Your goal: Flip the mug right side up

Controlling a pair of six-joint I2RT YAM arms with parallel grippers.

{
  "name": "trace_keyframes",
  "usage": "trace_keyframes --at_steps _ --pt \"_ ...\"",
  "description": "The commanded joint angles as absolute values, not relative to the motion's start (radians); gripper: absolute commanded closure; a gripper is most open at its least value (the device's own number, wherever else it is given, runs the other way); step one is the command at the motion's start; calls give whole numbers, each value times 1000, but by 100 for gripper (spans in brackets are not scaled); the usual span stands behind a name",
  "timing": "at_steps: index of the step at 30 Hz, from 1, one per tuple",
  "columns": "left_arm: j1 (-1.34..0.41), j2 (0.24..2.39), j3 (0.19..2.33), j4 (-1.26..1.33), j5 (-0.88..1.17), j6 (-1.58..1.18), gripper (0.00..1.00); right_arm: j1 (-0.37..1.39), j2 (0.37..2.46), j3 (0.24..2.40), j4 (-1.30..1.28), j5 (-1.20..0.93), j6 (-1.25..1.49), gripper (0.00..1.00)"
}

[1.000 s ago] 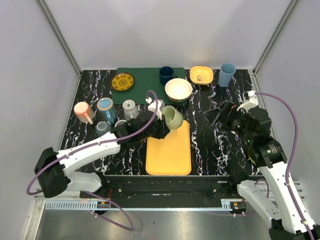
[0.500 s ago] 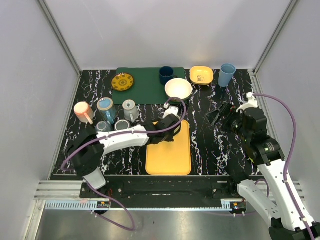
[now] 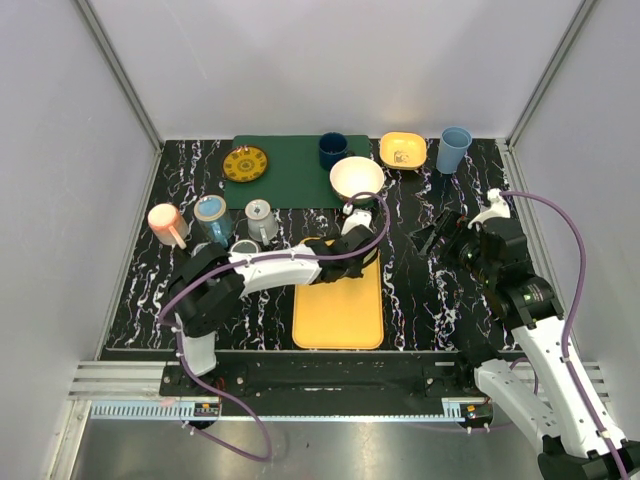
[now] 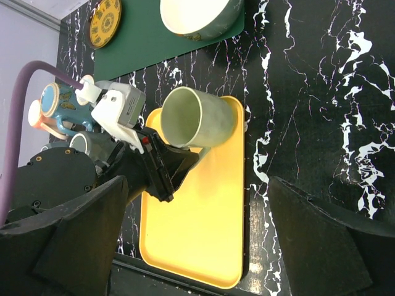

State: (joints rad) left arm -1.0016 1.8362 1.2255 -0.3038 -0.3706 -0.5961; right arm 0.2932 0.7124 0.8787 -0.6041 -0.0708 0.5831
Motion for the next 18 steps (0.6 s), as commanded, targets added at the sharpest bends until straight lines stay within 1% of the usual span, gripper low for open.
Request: trace_keyframes --at_steps 1,6,7,8,12,14,15,18 --pt "-1003 1864 1315 -195 -374 -595 100 296 713 868 -566 -74 574 1" --pt "-1005 1887 1350 -248 -379 -594 100 296 716 870 -569 -66 561 1" --pt "-1005 1881 1344 -256 -391 -597 95 296 716 870 -569 -64 561 1" --pt "-1003 1873 1339 -276 -399 -598 76 298 716 871 -571 -63 558 1" --pt "-1006 1803 1289 -304 -452 -603 38 296 718 871 -569 -60 558 1" --pt "-1008 1735 1263 -327 -495 -603 30 296 719 873 -569 -55 560 1" --pt "-1009 1709 1256 -339 -514 -604 24 296 716 874 -568 -55 560 1" --pt "-1017 1590 1243 -408 -592 -601 19 296 713 877 -568 -51 561 1"
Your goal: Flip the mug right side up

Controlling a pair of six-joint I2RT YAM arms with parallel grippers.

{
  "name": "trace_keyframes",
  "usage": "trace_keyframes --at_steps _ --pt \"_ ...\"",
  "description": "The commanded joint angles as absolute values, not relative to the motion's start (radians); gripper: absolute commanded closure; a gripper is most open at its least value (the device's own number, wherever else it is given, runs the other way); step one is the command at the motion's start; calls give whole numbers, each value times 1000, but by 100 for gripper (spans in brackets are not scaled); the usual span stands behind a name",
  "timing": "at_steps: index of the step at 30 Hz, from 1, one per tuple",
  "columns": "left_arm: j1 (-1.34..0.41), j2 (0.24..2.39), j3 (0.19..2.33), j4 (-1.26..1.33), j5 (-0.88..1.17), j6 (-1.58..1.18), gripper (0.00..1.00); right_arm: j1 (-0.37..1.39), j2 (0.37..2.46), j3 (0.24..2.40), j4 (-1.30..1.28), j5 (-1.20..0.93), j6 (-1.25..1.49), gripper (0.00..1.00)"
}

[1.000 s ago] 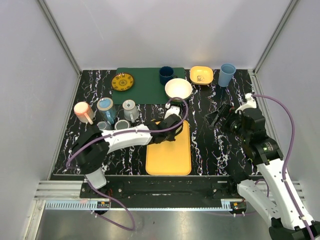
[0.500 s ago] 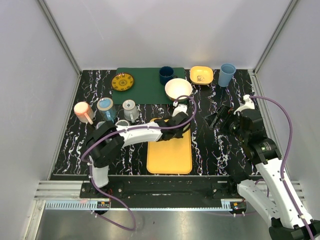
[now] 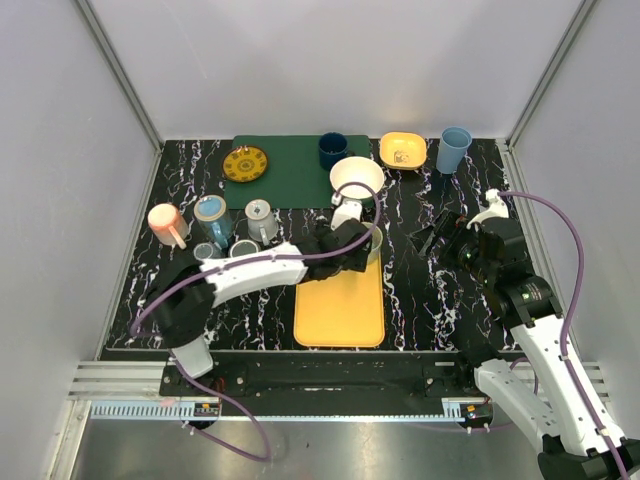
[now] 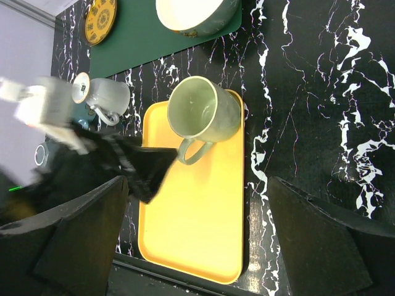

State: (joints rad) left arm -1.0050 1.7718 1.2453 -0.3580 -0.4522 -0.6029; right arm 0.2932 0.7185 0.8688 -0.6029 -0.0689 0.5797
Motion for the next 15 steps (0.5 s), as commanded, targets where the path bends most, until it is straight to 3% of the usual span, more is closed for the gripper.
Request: trace_keyframes --at_steps 1,3,7,15 --pt "-1017 1512 1223 -428 -642 -598 17 296 713 876 -565 -46 563 1" --pt "-1009 1432 1192 -477 -684 -600 15 296 703 865 -560 -43 565 2" --pt "-811 1255 1091 -514 -513 -565 15 298 681 825 -537 -20 583 7" --pt "-592 1296 1066 -512 -480 -595 16 298 715 801 -477 -170 594 10"
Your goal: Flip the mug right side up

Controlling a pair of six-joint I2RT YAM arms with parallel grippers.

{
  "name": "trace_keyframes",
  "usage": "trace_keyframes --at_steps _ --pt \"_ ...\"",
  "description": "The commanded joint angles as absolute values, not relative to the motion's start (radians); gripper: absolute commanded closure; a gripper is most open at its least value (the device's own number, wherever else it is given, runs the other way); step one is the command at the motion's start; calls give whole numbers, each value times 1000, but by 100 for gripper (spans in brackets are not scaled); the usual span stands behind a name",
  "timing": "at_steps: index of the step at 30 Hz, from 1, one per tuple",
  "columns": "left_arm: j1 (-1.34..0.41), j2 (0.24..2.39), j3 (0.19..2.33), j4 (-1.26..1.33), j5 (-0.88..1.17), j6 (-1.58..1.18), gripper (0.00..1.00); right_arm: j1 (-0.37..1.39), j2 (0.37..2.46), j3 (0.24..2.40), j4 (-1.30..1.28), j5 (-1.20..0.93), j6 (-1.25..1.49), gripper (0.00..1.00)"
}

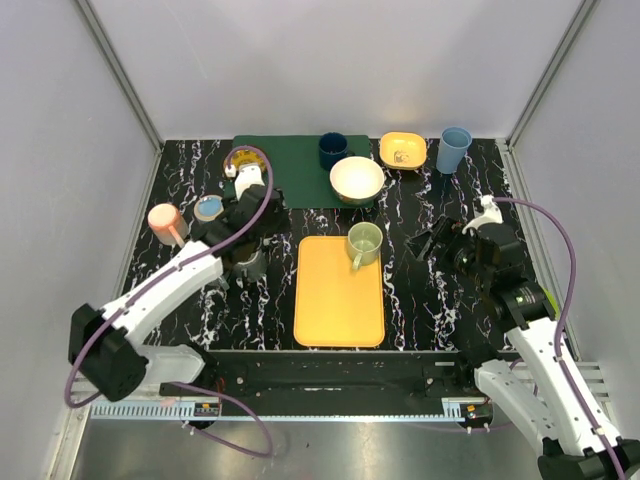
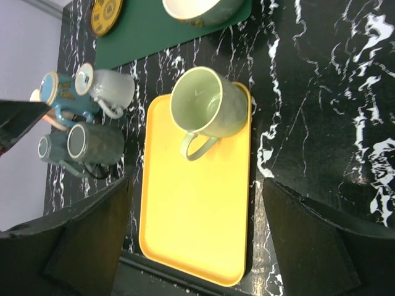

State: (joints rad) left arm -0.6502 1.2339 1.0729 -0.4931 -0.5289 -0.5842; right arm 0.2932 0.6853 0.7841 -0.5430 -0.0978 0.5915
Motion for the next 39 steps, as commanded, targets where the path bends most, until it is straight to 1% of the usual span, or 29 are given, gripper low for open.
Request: trace_keyframes --at_steps 1,2,4,10,15,22,29,33,34,36,39 --pt "-559 1328 1074 -502 -466 -601 17 298 718 802 -479 -173 592 10" --pt "-543 1342 1077 -497 -454 -609 17 296 718 802 -477 -178 594 10" --pt "-499 1386 1086 -473 -411 -614 22 296 716 801 -476 -181 594 10" --pt "-462 1529 1132 -453 -356 -607 32 299 710 776 -460 -189 598 10" --pt "-436 1618 1143 -423 -344 -609 37 296 706 773 -462 -186 598 10" --pt "-396 1683 1152 -373 -331 -592 40 296 704 765 -462 -178 594 10" --pt "-377 1726 1167 -348 -307 -575 50 298 716 762 -456 -170 592 10" --pt "-373 1732 1167 -336 -301 -566 60 298 723 761 -451 -169 592 10" --pt "-371 1733 1170 -334 -301 -566 65 298 724 761 -449 -169 592 10" --pt "-367 1735 1172 -334 -298 -566 69 298 726 759 -449 -169 592 10" --pt "-367 1729 1172 -333 -296 -565 81 298 726 756 -446 -167 592 10"
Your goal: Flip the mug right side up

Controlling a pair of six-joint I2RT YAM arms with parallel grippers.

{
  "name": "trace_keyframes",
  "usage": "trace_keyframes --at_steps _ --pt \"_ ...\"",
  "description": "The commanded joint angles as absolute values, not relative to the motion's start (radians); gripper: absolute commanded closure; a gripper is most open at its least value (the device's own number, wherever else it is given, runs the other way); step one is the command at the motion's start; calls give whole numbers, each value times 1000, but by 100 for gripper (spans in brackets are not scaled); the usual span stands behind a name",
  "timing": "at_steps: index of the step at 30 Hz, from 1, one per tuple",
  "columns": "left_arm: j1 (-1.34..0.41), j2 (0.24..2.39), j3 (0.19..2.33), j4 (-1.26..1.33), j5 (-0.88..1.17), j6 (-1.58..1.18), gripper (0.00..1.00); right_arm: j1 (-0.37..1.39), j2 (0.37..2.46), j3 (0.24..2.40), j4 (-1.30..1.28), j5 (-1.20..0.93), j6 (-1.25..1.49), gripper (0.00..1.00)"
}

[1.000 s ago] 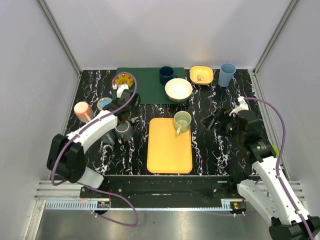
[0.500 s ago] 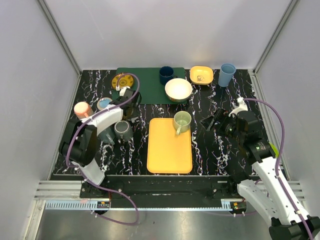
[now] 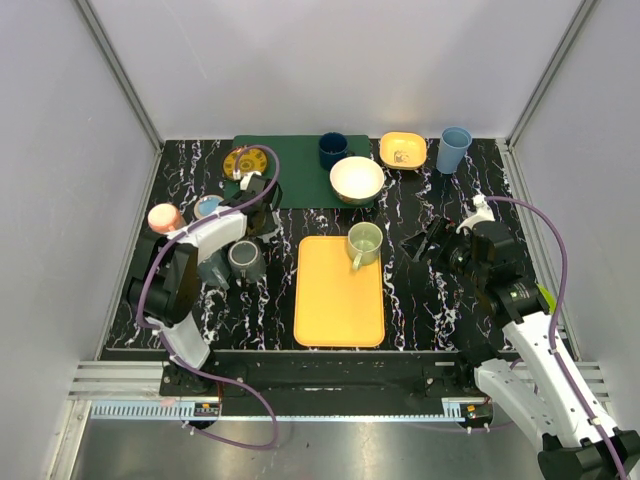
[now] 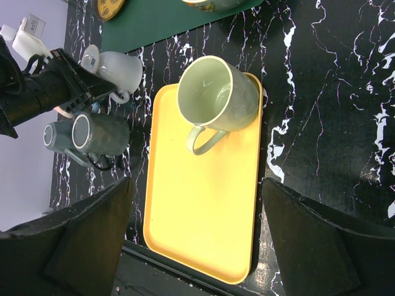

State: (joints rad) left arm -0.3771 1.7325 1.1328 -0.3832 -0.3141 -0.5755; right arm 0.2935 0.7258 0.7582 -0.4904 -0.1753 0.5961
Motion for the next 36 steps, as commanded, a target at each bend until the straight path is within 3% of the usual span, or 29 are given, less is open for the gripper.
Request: trace_keyframes --at_steps 1,3,4,10,18,25,28,36 --pt "-367 1726 1172 -333 -298 -565 85 298 726 756 -446 -169 592 10" --pt "-365 1710 1169 -331 -298 -558 98 296 724 756 -446 -170 594 10" --pt "-367 1707 1167 -333 -298 -558 100 298 723 755 -445 -170 592 10" --pt "-367 1614 1132 -307 -247 -568 100 298 715 755 -445 -186 594 10" --pt "-399 1338 1075 -241 -108 -607 100 298 701 756 -367 -310 653 9" --pt "-491 1103 1000 -56 70 -751 100 298 771 715 -36 -733 902 6" --pt "-540 1028 941 92 120 -871 100 301 778 687 162 -778 985 8" --pt "-712 966 773 486 89 -1115 100 382 857 722 268 -782 1014 22"
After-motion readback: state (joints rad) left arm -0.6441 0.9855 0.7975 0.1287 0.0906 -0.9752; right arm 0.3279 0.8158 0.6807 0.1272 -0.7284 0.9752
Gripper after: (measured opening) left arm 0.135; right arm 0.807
